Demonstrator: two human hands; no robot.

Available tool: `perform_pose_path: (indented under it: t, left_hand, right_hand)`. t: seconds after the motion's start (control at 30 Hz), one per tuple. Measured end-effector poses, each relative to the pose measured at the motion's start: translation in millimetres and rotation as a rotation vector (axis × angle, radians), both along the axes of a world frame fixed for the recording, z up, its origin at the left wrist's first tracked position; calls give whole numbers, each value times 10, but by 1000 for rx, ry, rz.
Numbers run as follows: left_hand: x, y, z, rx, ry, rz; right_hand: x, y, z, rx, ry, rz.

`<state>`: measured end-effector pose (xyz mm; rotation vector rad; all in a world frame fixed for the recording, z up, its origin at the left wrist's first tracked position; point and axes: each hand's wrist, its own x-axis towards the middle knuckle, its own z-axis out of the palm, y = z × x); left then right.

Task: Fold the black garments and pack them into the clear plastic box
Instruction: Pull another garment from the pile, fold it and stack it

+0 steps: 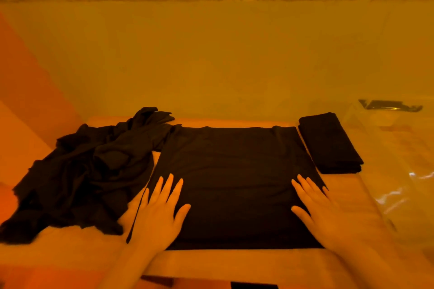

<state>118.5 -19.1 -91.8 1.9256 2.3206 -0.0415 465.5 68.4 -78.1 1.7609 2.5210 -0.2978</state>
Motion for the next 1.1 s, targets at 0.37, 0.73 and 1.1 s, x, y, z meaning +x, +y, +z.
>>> perform_pose_path:
  t: [0.37, 0.73, 1.1]
  left_hand:
    - [329, 266, 521, 228, -58, -78]
    - [-139, 1462, 104, 13, -79, -46]
    - [-166, 1424, 183, -23, -55, 7]
  right_hand:
    - [-359, 153, 471, 81, 214, -48]
    - [-709, 1315, 33, 19, 8, 12]
    - [-678, 1333, 125, 28, 13, -27]
